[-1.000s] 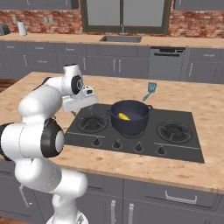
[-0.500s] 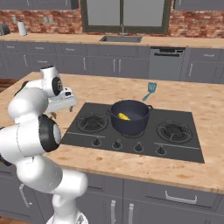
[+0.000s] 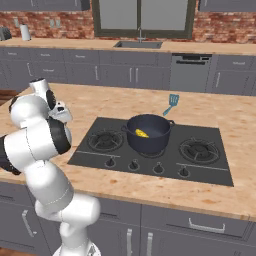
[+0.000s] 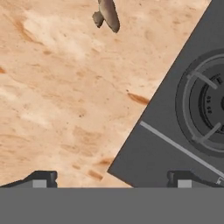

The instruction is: Put the corn and mushroom in the pot. Retrieve the spatula and lightly stir the vegetables in the pot.

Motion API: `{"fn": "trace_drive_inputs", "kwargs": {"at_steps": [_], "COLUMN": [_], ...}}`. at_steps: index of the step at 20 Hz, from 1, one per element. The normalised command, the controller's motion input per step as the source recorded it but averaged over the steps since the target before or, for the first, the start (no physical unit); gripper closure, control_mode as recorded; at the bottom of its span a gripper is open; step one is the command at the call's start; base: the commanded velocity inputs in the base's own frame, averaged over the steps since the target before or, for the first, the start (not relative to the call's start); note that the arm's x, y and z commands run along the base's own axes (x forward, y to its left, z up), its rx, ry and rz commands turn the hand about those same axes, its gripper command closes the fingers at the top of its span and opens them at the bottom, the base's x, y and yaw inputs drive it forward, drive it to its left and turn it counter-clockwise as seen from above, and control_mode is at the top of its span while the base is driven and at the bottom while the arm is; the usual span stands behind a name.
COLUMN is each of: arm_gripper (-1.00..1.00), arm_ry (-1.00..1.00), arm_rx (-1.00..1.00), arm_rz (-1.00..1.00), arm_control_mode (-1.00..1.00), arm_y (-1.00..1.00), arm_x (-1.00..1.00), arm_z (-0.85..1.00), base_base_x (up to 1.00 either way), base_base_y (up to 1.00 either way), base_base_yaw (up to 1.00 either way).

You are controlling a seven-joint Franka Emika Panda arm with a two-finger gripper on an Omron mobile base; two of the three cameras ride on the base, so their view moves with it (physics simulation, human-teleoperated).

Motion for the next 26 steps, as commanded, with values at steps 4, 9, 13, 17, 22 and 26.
{"fn": "trace_drive_inputs", "kwargs": {"at_steps": [4,9,13,17,22,26], "arm_gripper": [-1.00,-1.00,-1.00,-1.00,-1.00,-1.00], "arm_ry": [-0.02,0.00,0.00,0.00,0.00,0.00], "arm_rx": [0.00,0.01,0.00,0.01,0.03,0.04], "arm_rz": [0.00,0.00,0.00,0.00,0.00,0.00], "arm_control_mode": [-1.00,-1.00,-1.00,-1.00,-1.00,-1.00], "arm_y": [0.56,0.18,0.12,0.24,0.23,0.03], "arm_x": [0.35,0.52,0.47,0.22,0.21,0.12], "arm_z": [-0.26,-0.27,-0.17,-0.25,-0.31,-0.28], "base_base_x": [0.00,0.00,0.00,0.00,0.00,0.00], "base_base_y": [0.00,0.00,0.00,0.00,0.00,0.00], "base_base_yaw": [0.00,0.00,0.00,0.00,0.00,0.00]}}
